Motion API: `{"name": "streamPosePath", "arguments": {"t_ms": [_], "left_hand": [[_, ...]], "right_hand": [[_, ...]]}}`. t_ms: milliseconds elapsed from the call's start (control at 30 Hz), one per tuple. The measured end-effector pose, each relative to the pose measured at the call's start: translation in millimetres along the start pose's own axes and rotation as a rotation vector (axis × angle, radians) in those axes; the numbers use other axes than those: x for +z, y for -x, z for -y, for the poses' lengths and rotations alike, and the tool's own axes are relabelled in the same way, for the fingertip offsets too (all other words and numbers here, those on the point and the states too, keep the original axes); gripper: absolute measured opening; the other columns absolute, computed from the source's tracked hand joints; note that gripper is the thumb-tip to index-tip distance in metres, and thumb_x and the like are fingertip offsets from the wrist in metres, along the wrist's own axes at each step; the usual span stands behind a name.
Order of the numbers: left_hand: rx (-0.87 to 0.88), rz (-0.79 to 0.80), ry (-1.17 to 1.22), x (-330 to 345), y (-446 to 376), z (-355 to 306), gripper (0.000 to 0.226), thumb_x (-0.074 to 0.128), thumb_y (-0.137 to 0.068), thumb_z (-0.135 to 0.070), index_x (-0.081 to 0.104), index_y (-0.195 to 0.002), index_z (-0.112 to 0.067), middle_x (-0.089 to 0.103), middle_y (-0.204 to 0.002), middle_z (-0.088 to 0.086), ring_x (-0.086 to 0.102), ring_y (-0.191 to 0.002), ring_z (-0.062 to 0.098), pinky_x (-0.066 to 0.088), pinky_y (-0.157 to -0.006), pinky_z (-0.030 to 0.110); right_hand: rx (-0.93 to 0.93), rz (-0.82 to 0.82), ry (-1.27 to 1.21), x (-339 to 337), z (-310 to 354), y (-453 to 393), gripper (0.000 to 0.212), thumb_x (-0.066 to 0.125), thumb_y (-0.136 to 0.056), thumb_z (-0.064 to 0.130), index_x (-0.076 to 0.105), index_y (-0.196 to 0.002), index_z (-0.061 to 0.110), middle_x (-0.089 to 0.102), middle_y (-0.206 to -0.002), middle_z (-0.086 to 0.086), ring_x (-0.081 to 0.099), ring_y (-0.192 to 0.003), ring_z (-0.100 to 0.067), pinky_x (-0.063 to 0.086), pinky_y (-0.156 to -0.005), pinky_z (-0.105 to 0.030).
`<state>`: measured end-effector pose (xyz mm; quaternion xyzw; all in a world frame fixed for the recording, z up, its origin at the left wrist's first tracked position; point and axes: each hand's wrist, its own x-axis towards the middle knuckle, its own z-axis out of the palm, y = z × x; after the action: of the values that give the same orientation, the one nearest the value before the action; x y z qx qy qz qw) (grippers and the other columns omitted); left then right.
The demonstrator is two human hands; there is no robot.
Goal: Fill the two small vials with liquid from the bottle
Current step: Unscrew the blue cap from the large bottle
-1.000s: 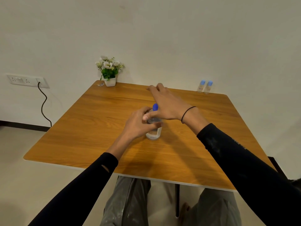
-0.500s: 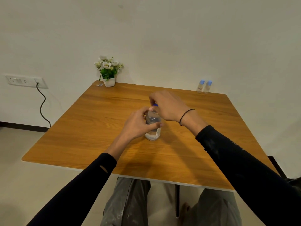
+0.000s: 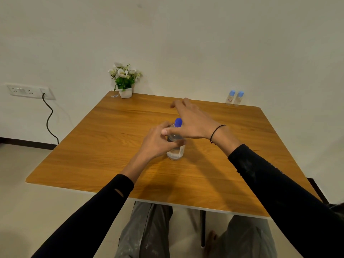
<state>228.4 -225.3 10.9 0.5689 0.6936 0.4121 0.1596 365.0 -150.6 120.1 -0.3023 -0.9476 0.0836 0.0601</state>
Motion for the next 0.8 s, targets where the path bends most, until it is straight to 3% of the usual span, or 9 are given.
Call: {"name": "streamPosePath", "arguments": {"t_ms": [100, 200, 267, 367, 433, 533, 600, 700, 800], "left_hand": [[-0.006, -0.007, -0.013, 0.2, 0.7, -0.6, 0.080, 0.078, -0.064, -0.082, 0.065, -0.126, -0.033, 0.074, -0.108, -0.013, 0.069, -0.096, 0.007, 0.064, -0.082, 0.045], [0.006, -0.005, -0.004, 0.1, 0.1, -0.8, 0.084, 0.078, -0.063, -0.083, 0.064, -0.127, -0.030, 0.073, -0.110, -0.014, 0.068, -0.099, 0.005, 0.063, -0.085, 0.042], [-0.002, -0.003, 0.004, -0.3, -0.6, 0.2, 0.082, 0.079, -0.063, -0.081, 0.065, -0.125, -0.029, 0.074, -0.108, -0.014, 0.068, -0.097, 0.006, 0.063, -0.084, 0.043], [0.002, -0.006, -0.006, 0.9, -0.5, 2.8, 0.067, 0.080, -0.067, -0.076, 0.067, -0.115, -0.031, 0.073, -0.100, -0.013, 0.069, -0.091, 0.007, 0.062, -0.079, 0.048], [0.003, -0.012, 0.003, 1.2, -0.2, 2.5, 0.074, 0.078, -0.065, -0.081, 0.066, -0.119, -0.031, 0.073, -0.105, -0.014, 0.069, -0.097, 0.007, 0.062, -0.084, 0.045], [0.004, -0.014, 0.009, 0.2, -0.4, 2.0, 0.080, 0.078, -0.063, -0.083, 0.065, -0.122, -0.031, 0.073, -0.105, -0.016, 0.068, -0.098, 0.004, 0.062, -0.087, 0.042], [0.002, -0.004, 0.017, -0.6, -0.5, 2.3, 0.078, 0.079, -0.064, -0.081, 0.065, -0.122, -0.031, 0.073, -0.103, -0.016, 0.068, -0.098, 0.004, 0.062, -0.086, 0.043], [0.002, -0.003, 0.014, -0.6, 0.8, 2.4, 0.072, 0.079, -0.066, -0.079, 0.065, -0.120, -0.034, 0.073, -0.102, -0.015, 0.070, -0.095, 0.006, 0.063, -0.081, 0.046], [0.010, -0.007, 0.006, -0.2, 1.0, 1.9, 0.072, 0.079, -0.067, -0.079, 0.065, -0.120, -0.032, 0.074, -0.102, -0.013, 0.070, -0.095, 0.007, 0.062, -0.086, 0.045]], "right_hand": [[0.021, -0.089, 0.083, 3.4, 0.7, -2.8, 0.039, 0.063, -0.098, 0.054, 0.057, -0.116, 0.020, 0.058, -0.117, -0.003, 0.060, -0.099, -0.024, 0.047, -0.074, -0.032], [-0.025, -0.046, 0.036, 2.3, -0.6, -3.7, 0.009, 0.067, -0.099, 0.024, 0.061, -0.104, 0.021, 0.058, -0.109, -0.001, 0.058, -0.103, -0.026, 0.049, -0.079, -0.033], [-0.051, 0.004, -0.011, 0.0, -1.1, -2.8, 0.025, 0.071, -0.095, 0.027, 0.061, -0.117, 0.021, 0.055, -0.116, -0.001, 0.056, -0.110, -0.025, 0.048, -0.083, -0.034], [-0.017, -0.012, 0.008, 1.4, -4.0, -2.1, 0.067, 0.070, -0.087, 0.064, 0.049, -0.136, 0.024, 0.051, -0.129, -0.002, 0.052, -0.112, -0.023, 0.051, -0.084, -0.038], [0.012, -0.068, 0.106, 4.2, -4.4, -3.0, 0.050, 0.063, -0.093, 0.065, 0.055, -0.120, 0.023, 0.056, -0.118, -0.001, 0.055, -0.100, -0.023, 0.049, -0.075, -0.037], [-0.029, -0.049, 0.067, 4.5, -5.7, -4.7, 0.015, 0.066, -0.100, 0.034, 0.060, -0.106, 0.022, 0.061, -0.108, -0.001, 0.061, -0.098, -0.027, 0.053, -0.076, -0.040], [-0.061, 0.005, 0.005, 0.9, -6.4, -3.0, 0.029, 0.071, -0.095, 0.035, 0.059, -0.120, 0.024, 0.055, -0.114, 0.002, 0.058, -0.106, -0.025, 0.051, -0.081, -0.038], [-0.010, 0.002, 0.019, -0.6, -5.5, -2.0, 0.064, 0.071, -0.087, 0.065, 0.051, -0.133, 0.026, 0.050, -0.121, 0.003, 0.054, -0.104, -0.020, 0.044, -0.076, -0.035], [-0.011, -0.073, 0.113, 3.7, -4.3, -5.5, 0.030, 0.065, -0.098, 0.052, 0.060, -0.110, 0.024, 0.062, -0.108, 0.001, 0.061, -0.092, -0.023, 0.045, -0.069, -0.032]]}}
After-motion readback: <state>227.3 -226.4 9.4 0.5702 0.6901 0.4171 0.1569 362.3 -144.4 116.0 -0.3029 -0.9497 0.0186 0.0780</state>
